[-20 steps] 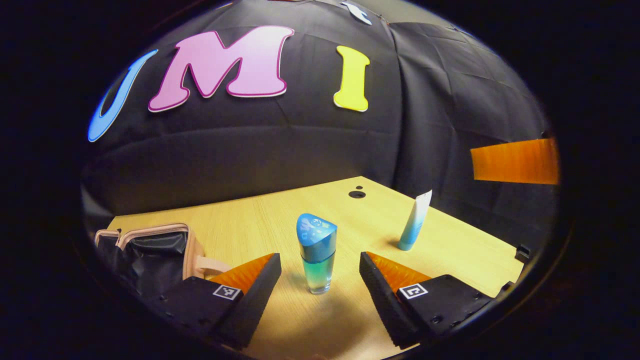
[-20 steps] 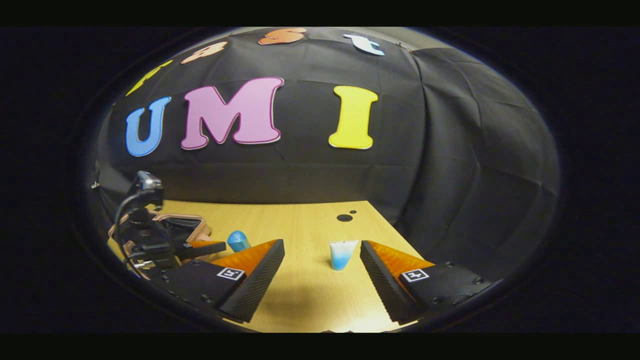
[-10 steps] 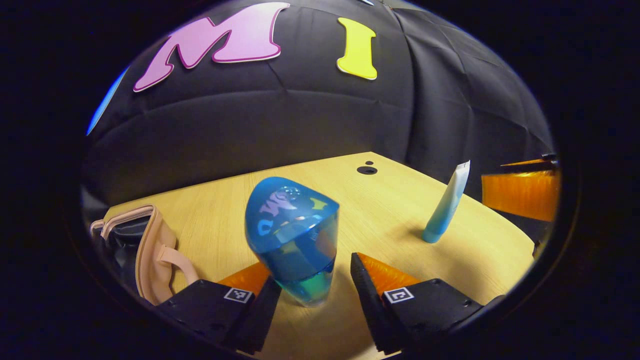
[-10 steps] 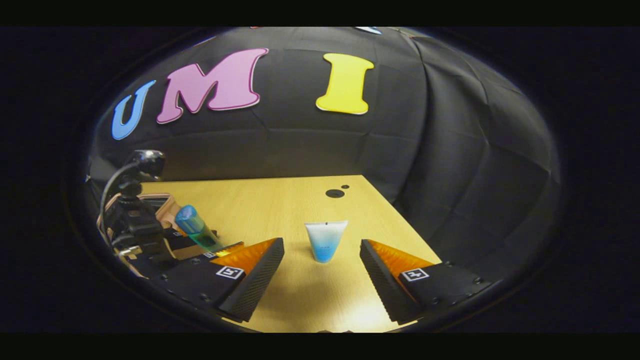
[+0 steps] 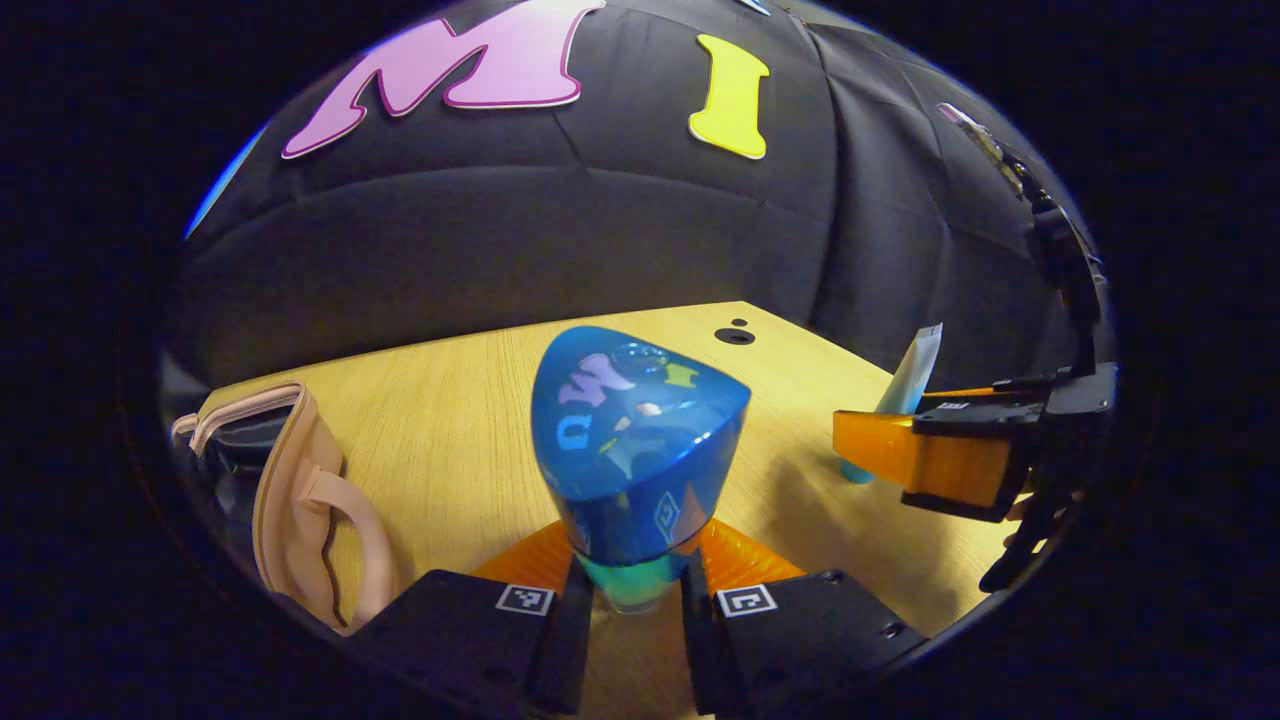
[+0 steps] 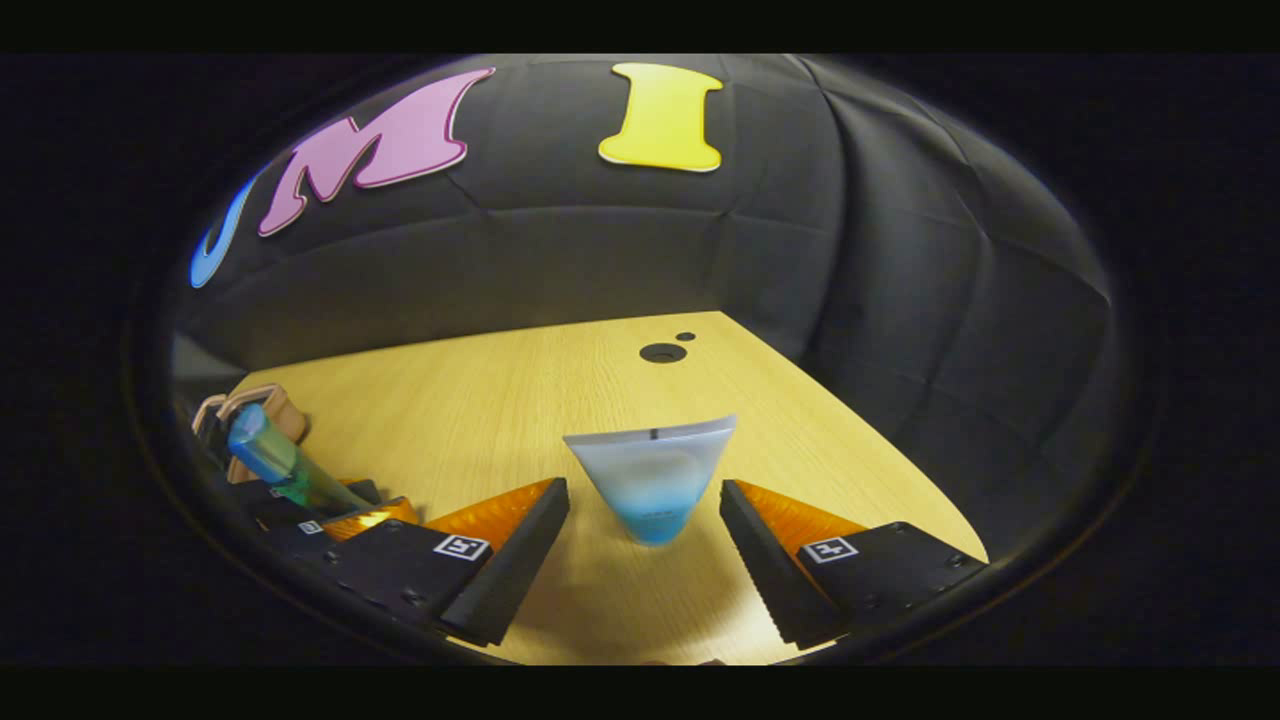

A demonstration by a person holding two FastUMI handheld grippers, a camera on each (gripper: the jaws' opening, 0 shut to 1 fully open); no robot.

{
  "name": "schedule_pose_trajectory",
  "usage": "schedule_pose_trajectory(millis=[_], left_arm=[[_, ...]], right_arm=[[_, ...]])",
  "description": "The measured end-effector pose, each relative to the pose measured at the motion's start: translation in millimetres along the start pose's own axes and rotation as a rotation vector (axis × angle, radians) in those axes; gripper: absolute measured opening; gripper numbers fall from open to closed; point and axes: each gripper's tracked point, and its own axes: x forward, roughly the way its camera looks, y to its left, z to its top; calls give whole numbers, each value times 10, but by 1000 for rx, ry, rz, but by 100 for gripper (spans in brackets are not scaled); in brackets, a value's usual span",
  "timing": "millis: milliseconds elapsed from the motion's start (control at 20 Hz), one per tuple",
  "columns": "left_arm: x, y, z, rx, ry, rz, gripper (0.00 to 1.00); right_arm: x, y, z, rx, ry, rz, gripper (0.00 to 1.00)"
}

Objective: First open the suitcase, pack the skin care products into it, and then close the suitcase.

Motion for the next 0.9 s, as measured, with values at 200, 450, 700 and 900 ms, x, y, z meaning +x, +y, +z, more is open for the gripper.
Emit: schedule_pose_trajectory(millis=[200, 450, 700, 900], left_arm=[[-1, -1, 9, 0, -2, 5, 45], [-15, -3, 9, -19, 0, 0, 45], [-53, 12, 14, -43, -6, 0, 45], [-155, 52, 3, -62, -35, 6, 40]], right_arm=[[119, 38, -90, -38, 13, -5, 93], [142, 1, -61, -47, -20, -8, 54], [24, 58, -120, -35, -46, 42, 48], [-161, 53, -29, -65, -91, 45, 45]])
